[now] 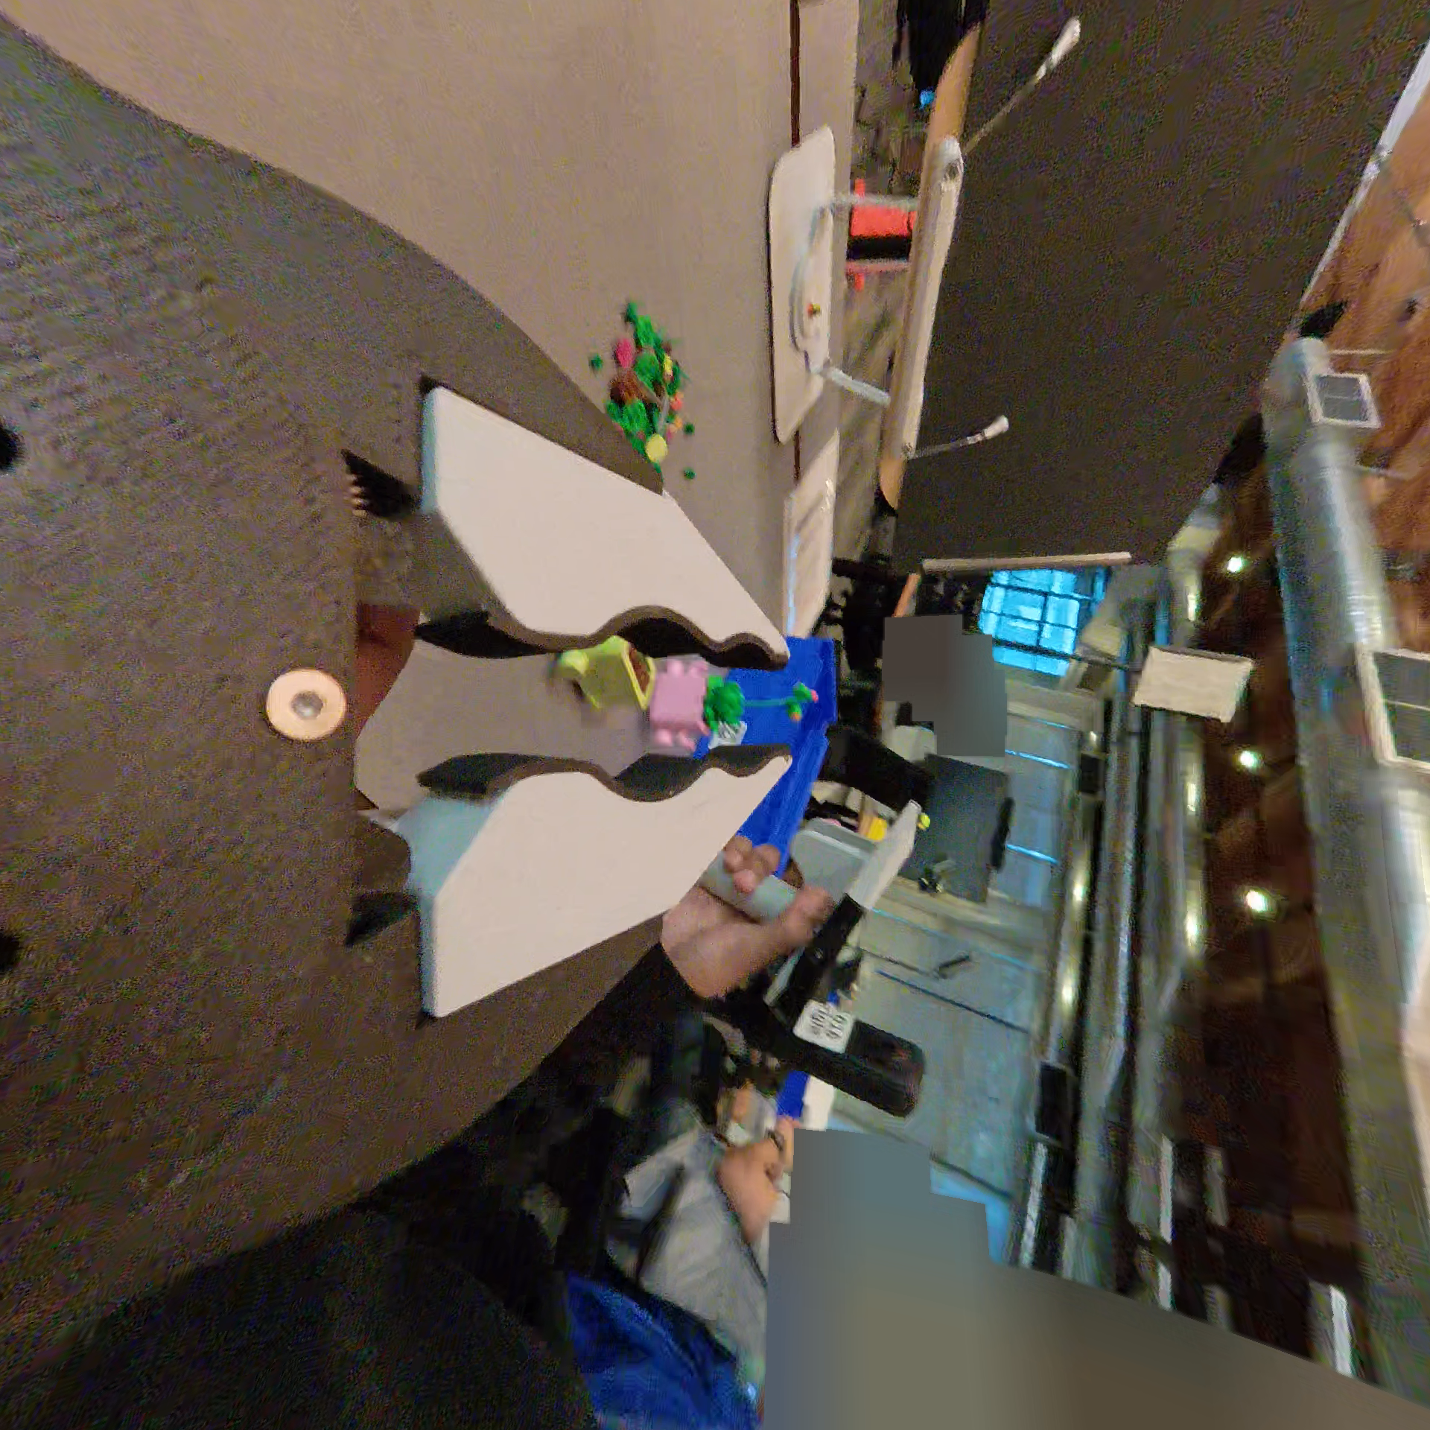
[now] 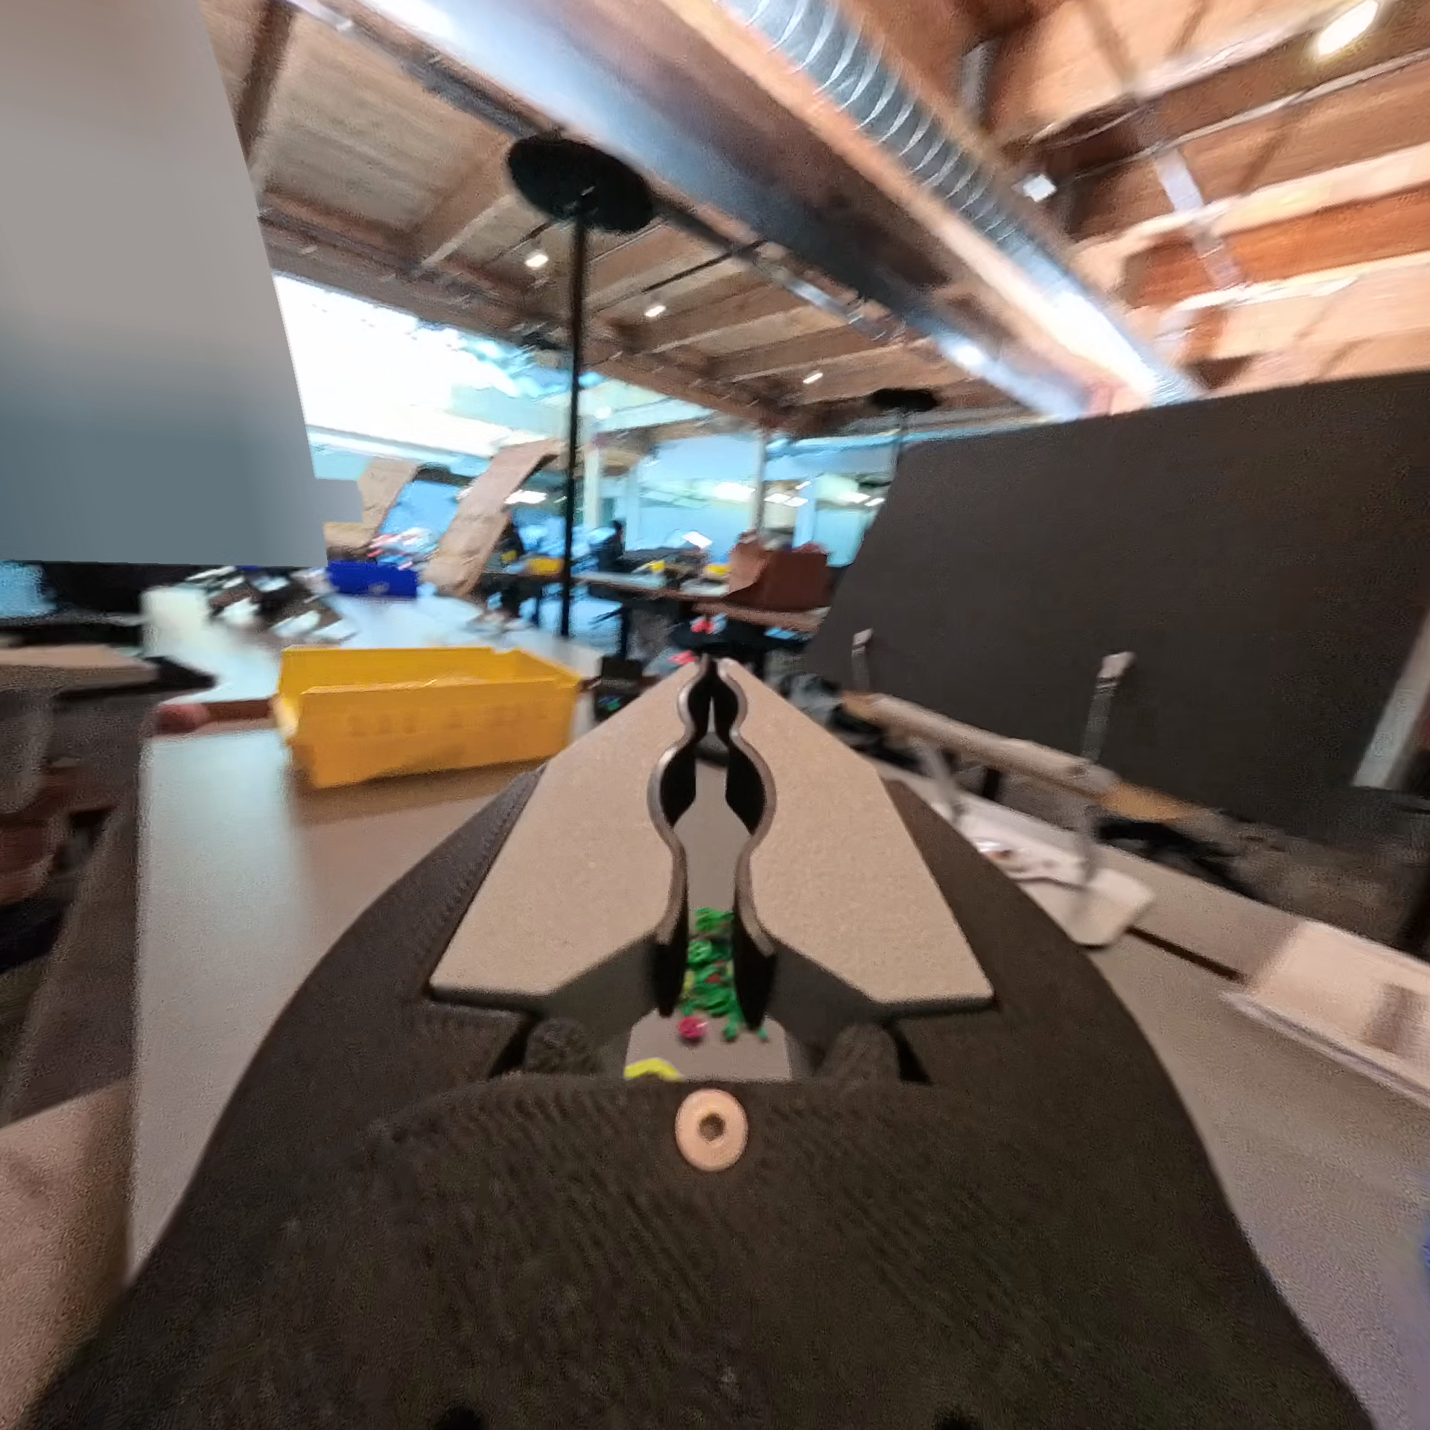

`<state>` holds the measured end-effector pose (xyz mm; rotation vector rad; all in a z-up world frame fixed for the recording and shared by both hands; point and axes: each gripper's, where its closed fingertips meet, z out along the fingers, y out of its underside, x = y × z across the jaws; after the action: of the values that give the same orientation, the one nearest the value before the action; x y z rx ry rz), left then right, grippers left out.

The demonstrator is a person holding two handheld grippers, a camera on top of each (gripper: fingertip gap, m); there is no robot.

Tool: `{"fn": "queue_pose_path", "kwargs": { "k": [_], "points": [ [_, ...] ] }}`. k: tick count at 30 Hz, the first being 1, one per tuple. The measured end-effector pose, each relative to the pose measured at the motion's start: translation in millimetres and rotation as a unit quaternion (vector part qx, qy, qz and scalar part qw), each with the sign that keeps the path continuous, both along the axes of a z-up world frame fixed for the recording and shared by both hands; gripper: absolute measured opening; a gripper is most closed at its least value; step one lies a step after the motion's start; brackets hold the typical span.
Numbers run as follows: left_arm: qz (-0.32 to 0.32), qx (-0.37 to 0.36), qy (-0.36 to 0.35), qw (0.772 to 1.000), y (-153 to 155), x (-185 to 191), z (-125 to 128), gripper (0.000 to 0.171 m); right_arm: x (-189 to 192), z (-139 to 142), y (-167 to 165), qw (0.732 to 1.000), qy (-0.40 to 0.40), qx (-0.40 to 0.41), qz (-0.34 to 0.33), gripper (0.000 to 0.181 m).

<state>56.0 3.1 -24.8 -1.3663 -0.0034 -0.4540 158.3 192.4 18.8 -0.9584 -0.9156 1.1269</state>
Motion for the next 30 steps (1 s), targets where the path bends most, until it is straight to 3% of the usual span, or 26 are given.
{"fn": "queue_pose_path", "kwargs": {
  "k": [2,4,8,10,13,16,20,24,27,30],
  "points": [
    [0.035,-0.011,0.018,0.999,-9,-28,-17,0.033,-24,-19,-13,0.999,-0.040,-0.005,0.034,0.000],
    [0.041,-0.008,-0.011,0.999,-14,-51,-29,0.034,-39,-37,-14,0.998,-0.064,-0.006,0.020,0.000],
    [-0.052,-0.039,-0.062,0.996,-9,-69,-49,0.039,-59,-52,-2,0.997,-0.065,-0.031,-0.014,0.000],
    [-0.037,-0.042,-0.035,0.998,4,-87,-54,0.064,-74,-49,8,0.996,-0.068,-0.053,-0.008,0.000],
    [-0.042,-0.002,-0.048,0.998,23,-104,-40,0.070,-100,-43,18,0.994,-0.081,-0.071,0.010,0.000],
    [-0.083,-0.001,-0.074,0.994,40,-104,-30,0.074,-126,-43,30,0.992,-0.104,-0.060,-0.022,0.000],
    [-0.027,0.016,-0.028,0.999,62,-100,-21,0.078,-154,-35,7,0.991,-0.127,-0.024,0.027,0.000],
    [0.021,0.021,0.093,0.995,82,-91,-20,0.082,-155,-37,-11,0.990,-0.137,-0.021,0.038,0.008],
    [0.013,0.020,0.089,0.996,94,-88,-20,0.082,-134,-50,-7,0.987,-0.157,-0.030,-0.017,0.023],
    [-0.018,-0.012,0.070,0.997,102,-86,-34,0.085,-108,-65,7,0.984,-0.168,-0.030,-0.060,0.023]
  ]
}}
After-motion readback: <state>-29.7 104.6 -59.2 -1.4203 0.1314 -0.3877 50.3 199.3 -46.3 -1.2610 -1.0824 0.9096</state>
